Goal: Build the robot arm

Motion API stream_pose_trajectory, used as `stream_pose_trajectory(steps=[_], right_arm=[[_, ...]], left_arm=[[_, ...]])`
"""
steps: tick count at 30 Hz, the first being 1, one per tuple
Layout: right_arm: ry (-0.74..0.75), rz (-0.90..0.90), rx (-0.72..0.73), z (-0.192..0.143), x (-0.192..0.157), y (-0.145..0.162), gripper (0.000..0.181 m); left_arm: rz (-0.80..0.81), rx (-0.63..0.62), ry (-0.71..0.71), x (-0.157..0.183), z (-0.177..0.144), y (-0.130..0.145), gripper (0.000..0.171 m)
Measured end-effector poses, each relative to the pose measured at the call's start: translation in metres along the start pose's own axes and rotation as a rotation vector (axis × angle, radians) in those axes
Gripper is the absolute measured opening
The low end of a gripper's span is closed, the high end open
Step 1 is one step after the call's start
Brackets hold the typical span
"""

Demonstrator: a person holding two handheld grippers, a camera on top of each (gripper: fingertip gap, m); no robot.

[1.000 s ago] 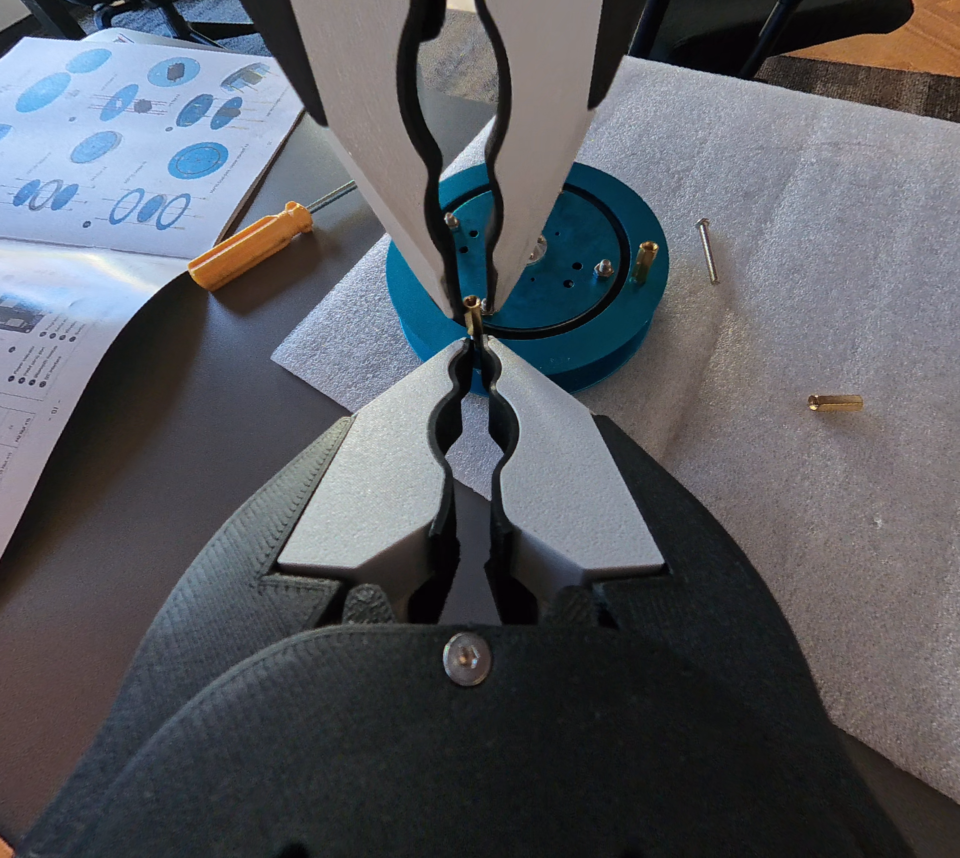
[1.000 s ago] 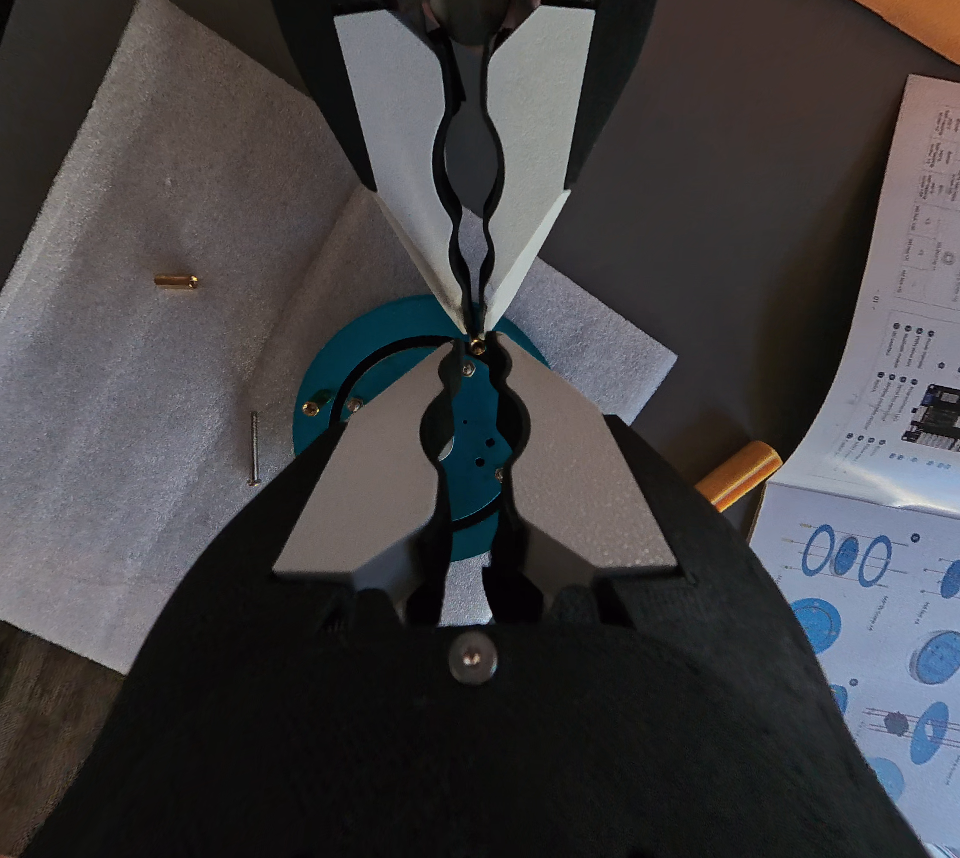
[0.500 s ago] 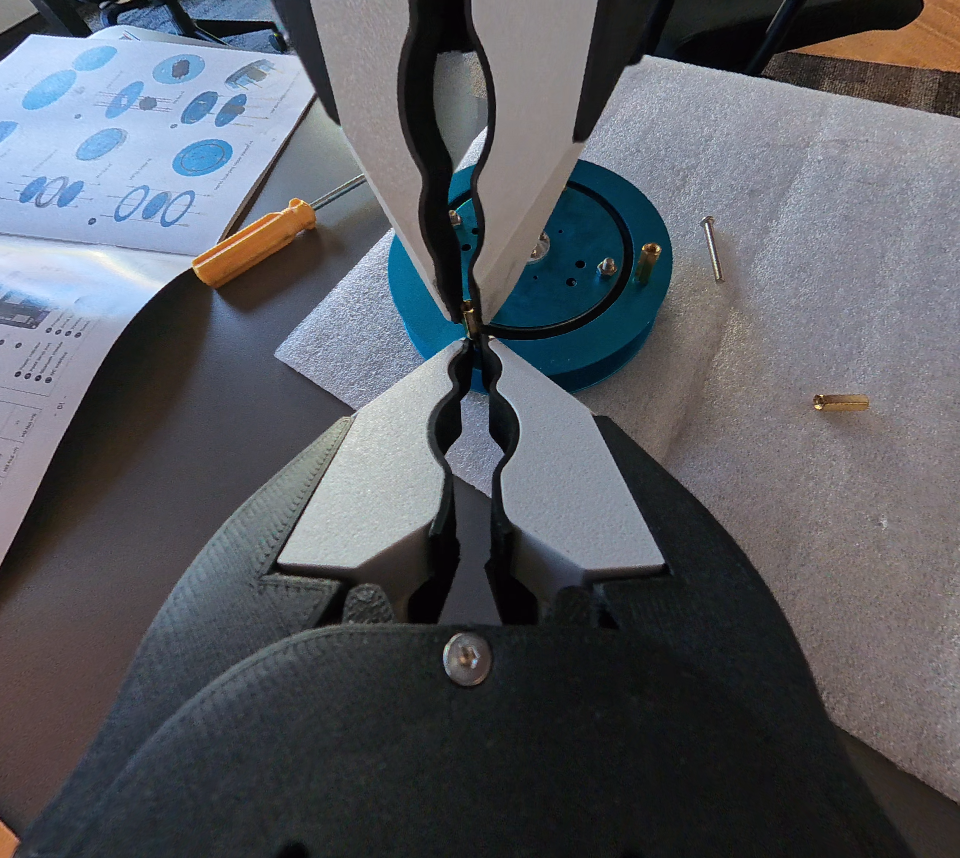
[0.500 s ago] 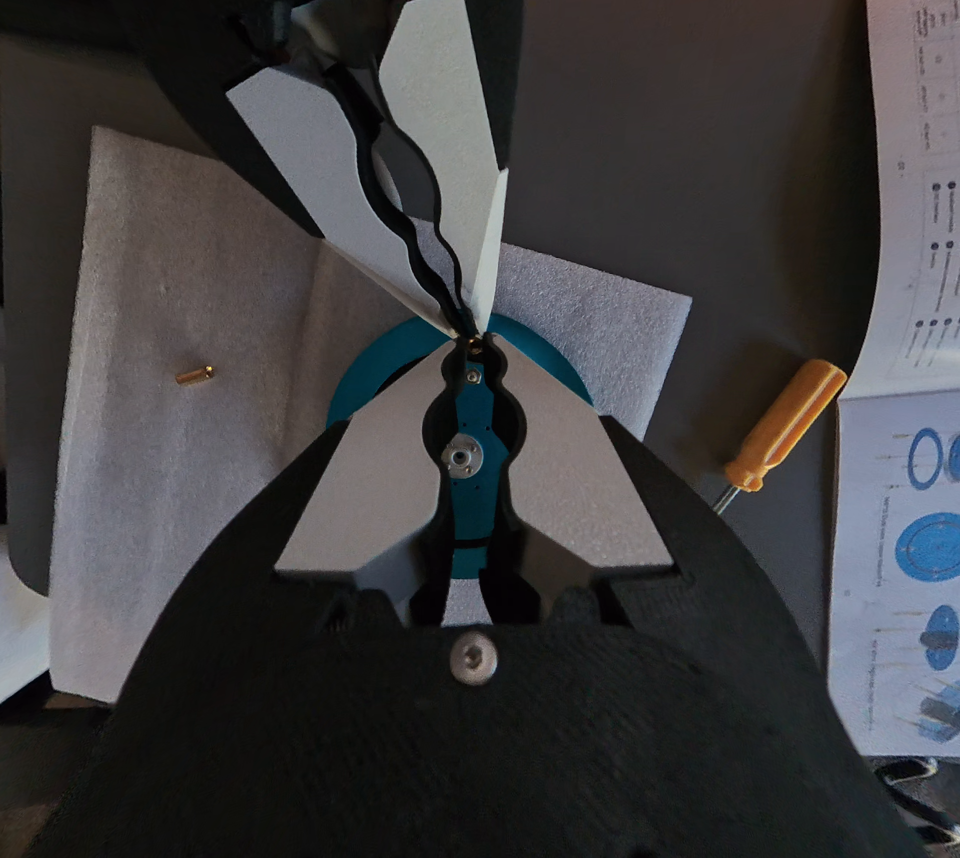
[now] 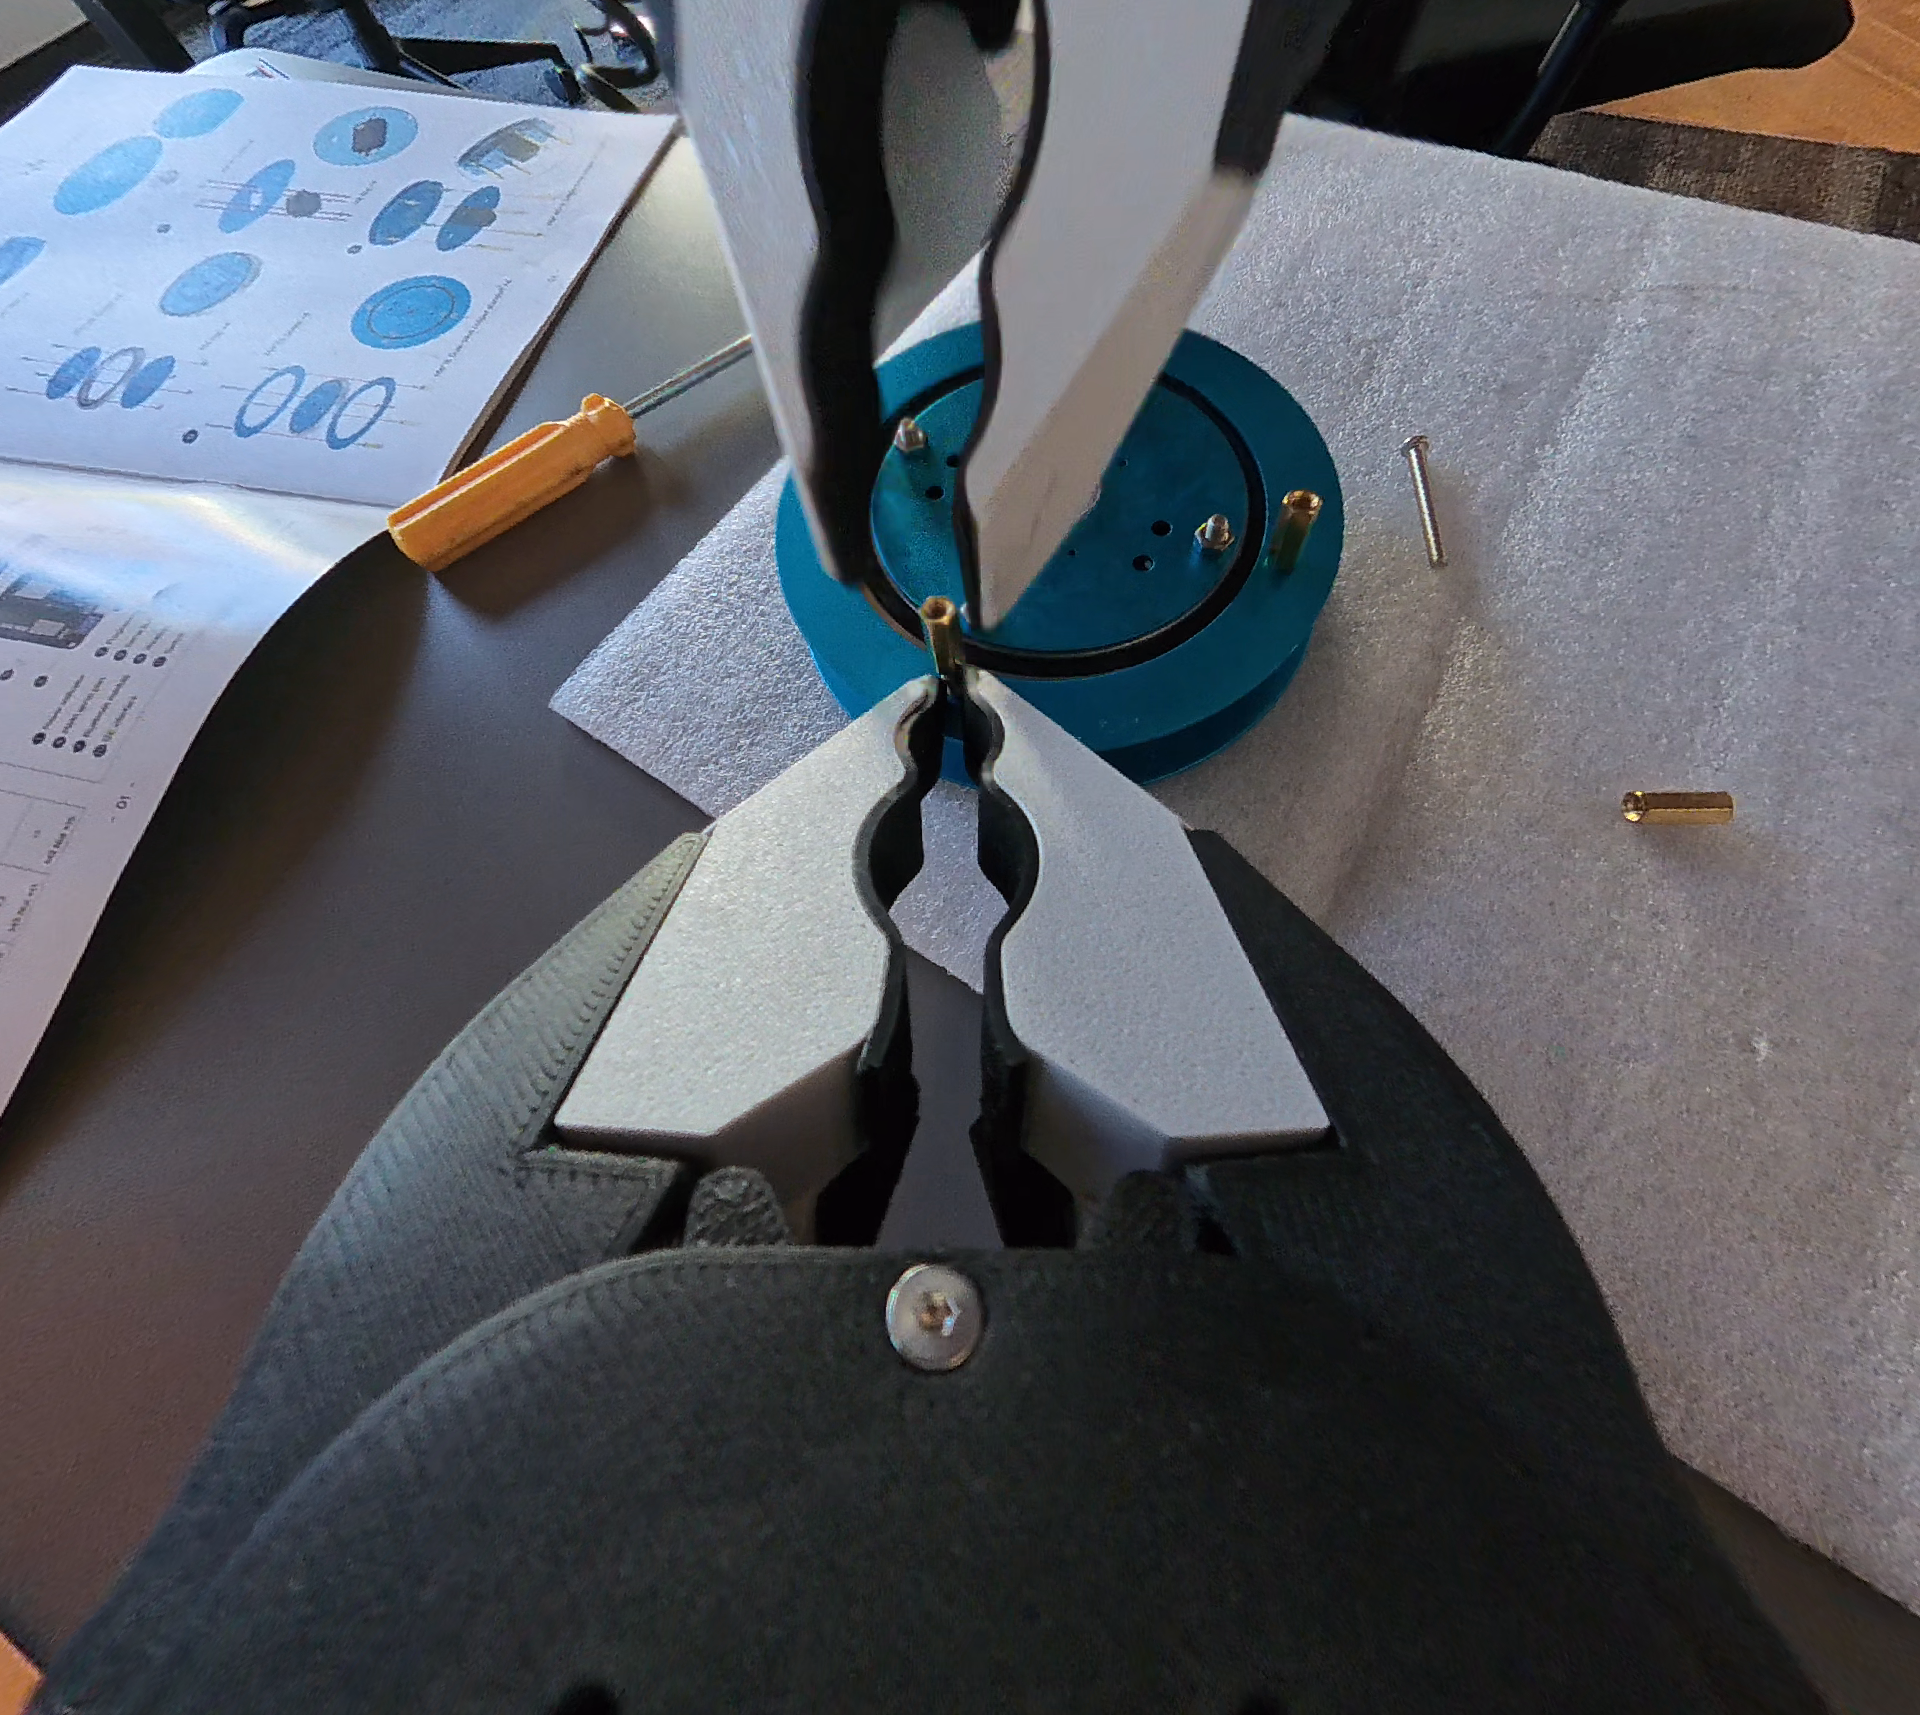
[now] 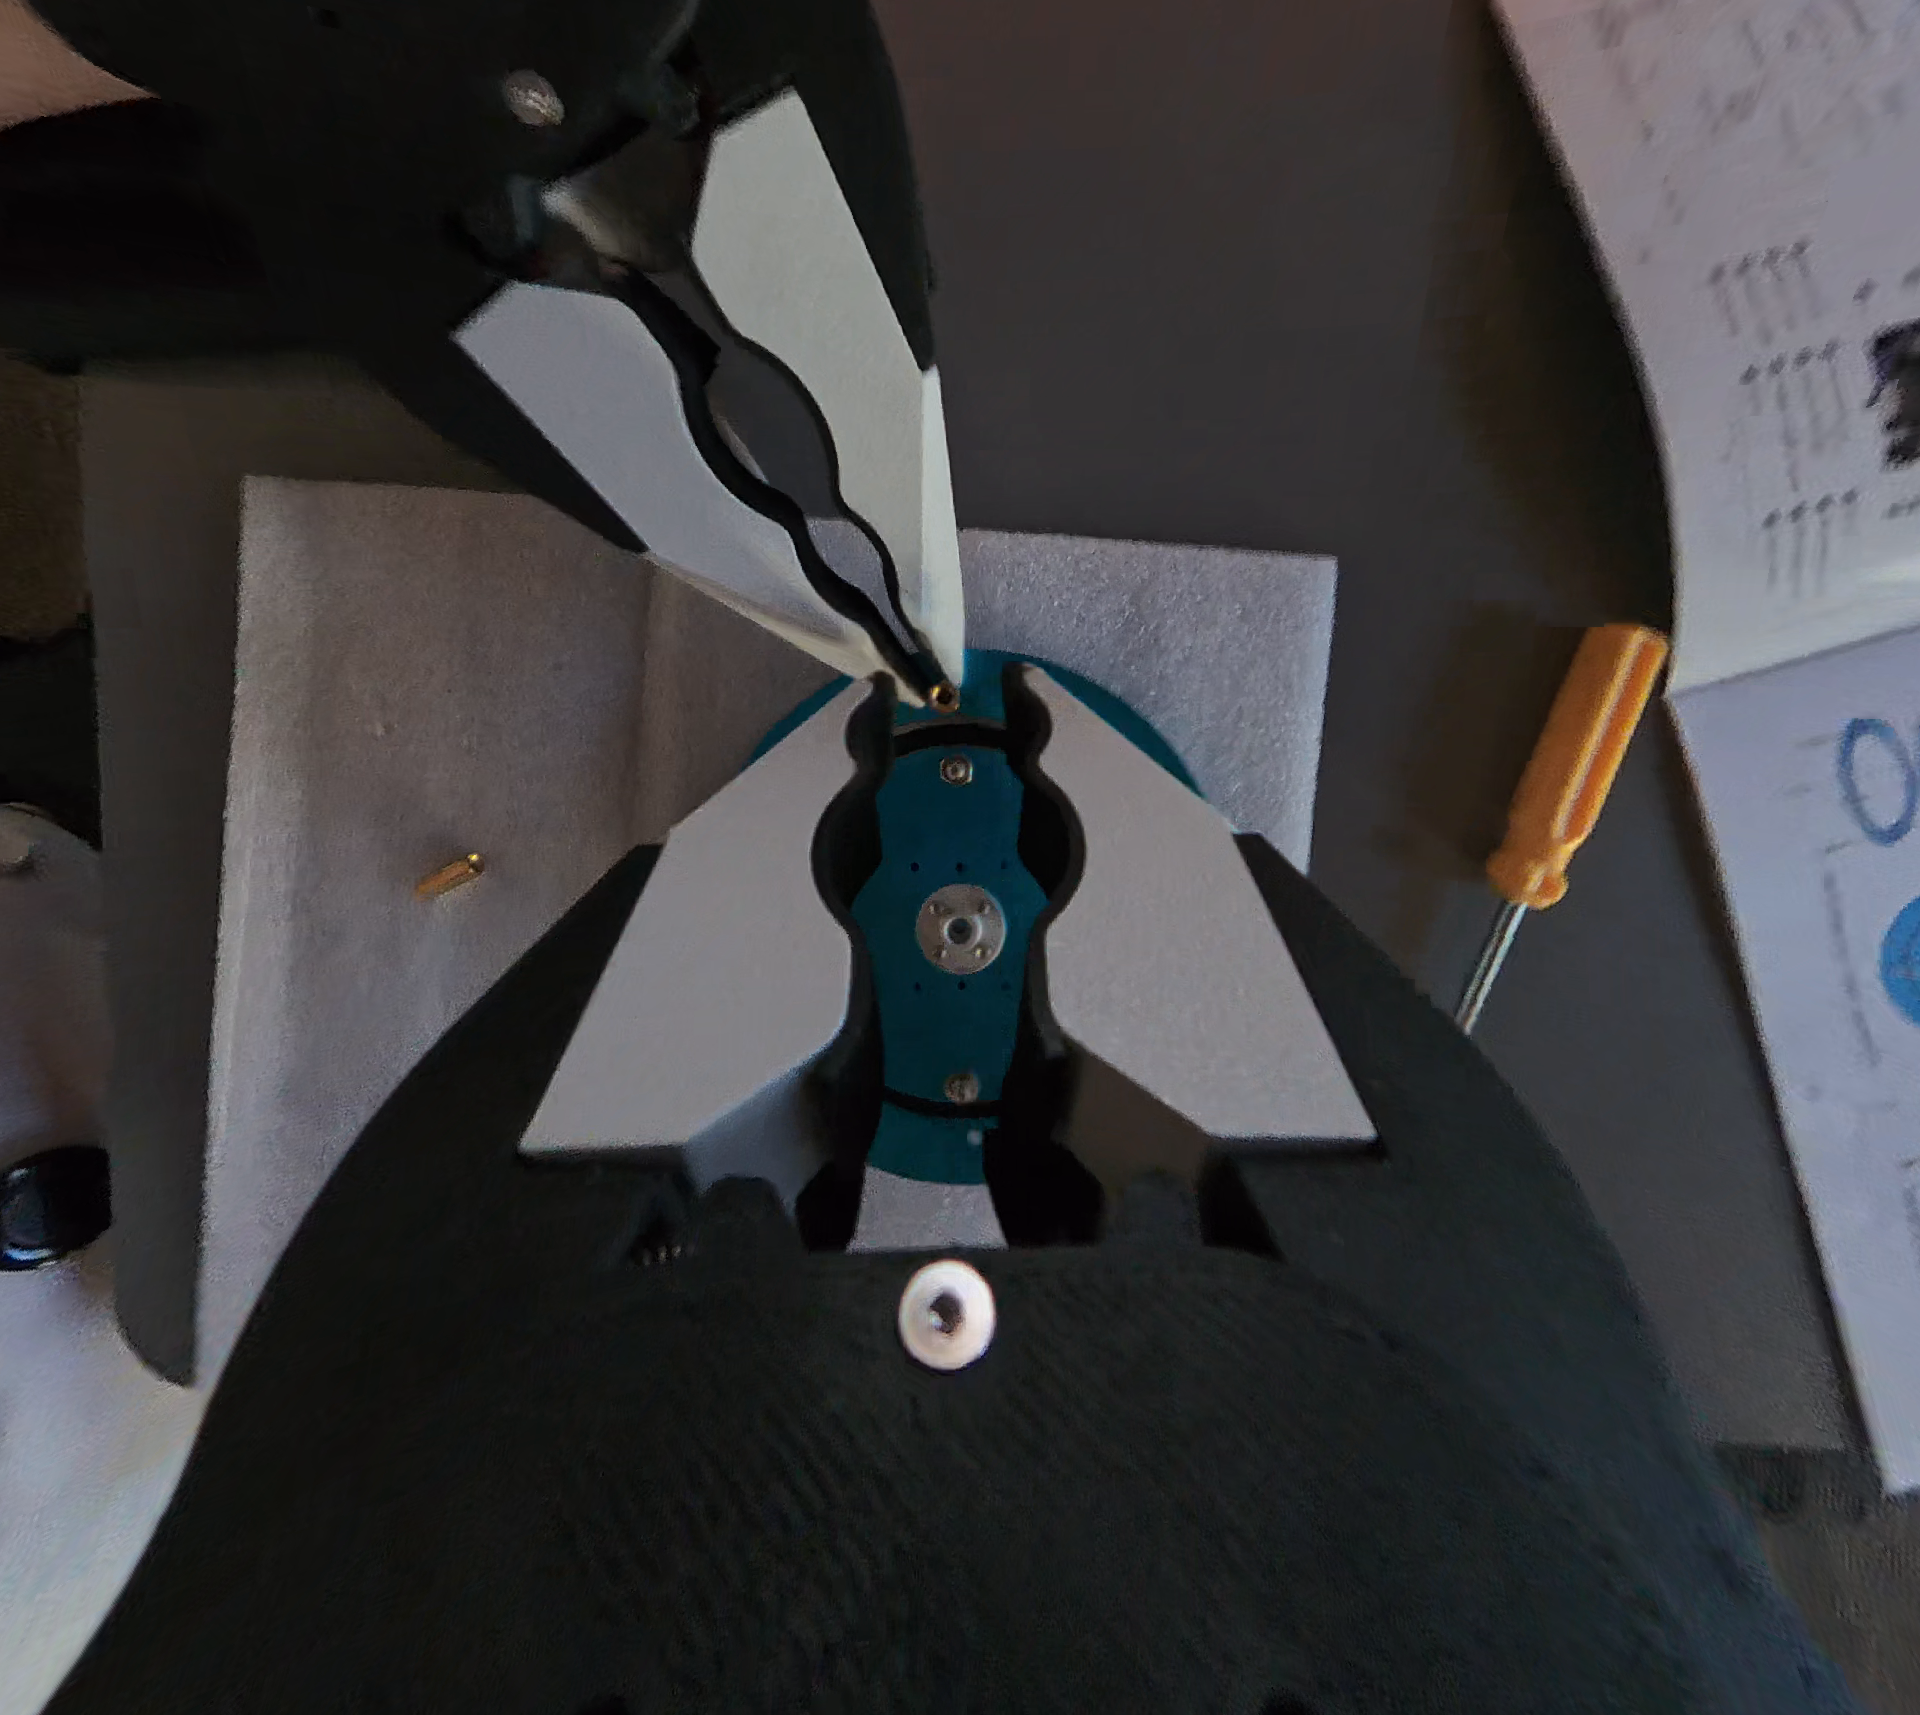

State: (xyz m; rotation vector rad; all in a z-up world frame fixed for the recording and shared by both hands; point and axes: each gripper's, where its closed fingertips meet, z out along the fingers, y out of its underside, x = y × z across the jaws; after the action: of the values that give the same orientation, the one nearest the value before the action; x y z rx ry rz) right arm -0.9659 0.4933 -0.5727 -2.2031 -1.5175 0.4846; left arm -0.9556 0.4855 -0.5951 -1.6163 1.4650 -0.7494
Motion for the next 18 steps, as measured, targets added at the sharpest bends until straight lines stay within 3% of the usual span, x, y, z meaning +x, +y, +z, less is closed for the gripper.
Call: stream_pose_trajectory(steps=[3, 5, 10, 18], right_arm=[[-0.073, -0.24, 0.176, -0.021, -0.003, -0.017, 0.039], [-0.084, -0.358, 0.081, -0.016, 0.005, -0.001, 0.043], [-0.171, -0.505, -0.018, -0.006, -0.004, 0.003, 0.018], [-0.187, -0.533, -0.079, 0.006, -0.006, 0.005, 0.006]], left_arm=[[-0.011, 0.0, 0.012, 0.0, 0.0, 0.0, 0.001], [-0.015, -0.001, 0.016, 0.0, 0.0, 0.0, 0.001], [0.001, -0.001, 0.004, 0.0, 0.0, 0.0, 0.001], [-0.006, -0.001, 0.01, 0.0, 0.0, 0.0, 0.001]])
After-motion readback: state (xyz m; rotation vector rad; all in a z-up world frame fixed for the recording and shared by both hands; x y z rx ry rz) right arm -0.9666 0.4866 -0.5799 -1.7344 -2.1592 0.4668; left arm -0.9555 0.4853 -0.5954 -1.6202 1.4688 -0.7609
